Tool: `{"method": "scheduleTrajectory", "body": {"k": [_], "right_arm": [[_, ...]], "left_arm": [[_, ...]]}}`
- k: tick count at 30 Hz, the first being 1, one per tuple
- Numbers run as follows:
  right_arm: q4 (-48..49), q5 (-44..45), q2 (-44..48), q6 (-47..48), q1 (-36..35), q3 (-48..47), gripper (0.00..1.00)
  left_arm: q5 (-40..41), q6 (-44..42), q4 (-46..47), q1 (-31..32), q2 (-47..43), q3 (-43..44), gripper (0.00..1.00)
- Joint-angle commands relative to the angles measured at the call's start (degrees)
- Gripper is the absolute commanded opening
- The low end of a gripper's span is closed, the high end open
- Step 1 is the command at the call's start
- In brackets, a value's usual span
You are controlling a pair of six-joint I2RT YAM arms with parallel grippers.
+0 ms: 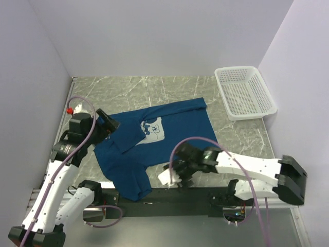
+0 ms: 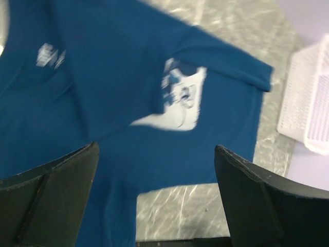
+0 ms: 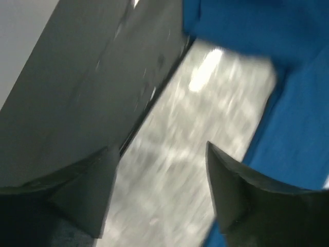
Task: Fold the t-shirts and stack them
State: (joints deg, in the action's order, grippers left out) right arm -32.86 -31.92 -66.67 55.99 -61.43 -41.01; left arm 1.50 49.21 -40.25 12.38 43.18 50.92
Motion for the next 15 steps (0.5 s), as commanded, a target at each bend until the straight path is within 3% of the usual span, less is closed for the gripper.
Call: {"method": "scheduleTrajectory", "body": {"k": [1, 2, 6, 15], "right_arm": [[8.68, 11.08, -6.6, -2.89, -8.33, -7.66, 0.72], [9.39, 12.14, -10.8, -3.94, -13.58, -9.16, 0.7], [13.08, 20.56, -20.76, -10.18, -23.2, -14.96, 0.64], [19.15, 23.31, -28.06, -12.39, -24.35, -13.91, 0.61]], "left_arm": [[5.36, 5.72, -9.32, -0.25, -5.63, 0.59, 0.99], [4.92, 5.55, -8.54, -0.34, -7.74, -0.02, 0.99], [0.96, 6.51, -5.19, -0.34, -19.24, -3.63, 0.98], [1.05, 6.78, -10.99, -0.25, -22.44, -2.23, 0.97]]}}
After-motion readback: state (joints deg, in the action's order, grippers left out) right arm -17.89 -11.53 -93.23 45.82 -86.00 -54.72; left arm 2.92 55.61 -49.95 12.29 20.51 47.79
